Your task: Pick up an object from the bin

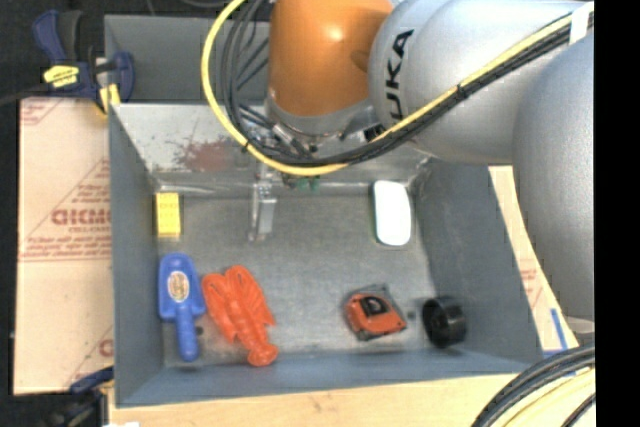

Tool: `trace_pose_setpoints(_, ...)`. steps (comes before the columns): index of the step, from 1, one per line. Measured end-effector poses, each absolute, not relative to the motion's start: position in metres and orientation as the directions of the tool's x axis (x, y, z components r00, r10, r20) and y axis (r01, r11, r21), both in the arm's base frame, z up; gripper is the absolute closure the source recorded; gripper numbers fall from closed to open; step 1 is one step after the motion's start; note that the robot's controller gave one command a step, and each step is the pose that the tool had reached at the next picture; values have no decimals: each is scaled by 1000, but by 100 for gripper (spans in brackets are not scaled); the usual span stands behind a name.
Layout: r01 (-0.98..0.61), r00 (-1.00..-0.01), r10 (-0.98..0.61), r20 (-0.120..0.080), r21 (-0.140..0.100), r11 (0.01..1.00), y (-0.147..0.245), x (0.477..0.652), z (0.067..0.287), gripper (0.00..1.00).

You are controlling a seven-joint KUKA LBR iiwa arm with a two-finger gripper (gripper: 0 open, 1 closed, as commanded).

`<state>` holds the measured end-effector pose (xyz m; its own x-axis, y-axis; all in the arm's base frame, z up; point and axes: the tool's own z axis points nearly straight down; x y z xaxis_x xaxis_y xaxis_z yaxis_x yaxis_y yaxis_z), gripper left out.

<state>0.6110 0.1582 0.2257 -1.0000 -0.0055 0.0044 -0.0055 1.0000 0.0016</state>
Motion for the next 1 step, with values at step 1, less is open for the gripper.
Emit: trace_pose_setpoints(1, -3, -1000, -3, -3, 3, 1000, 157, 612, 231, 0)
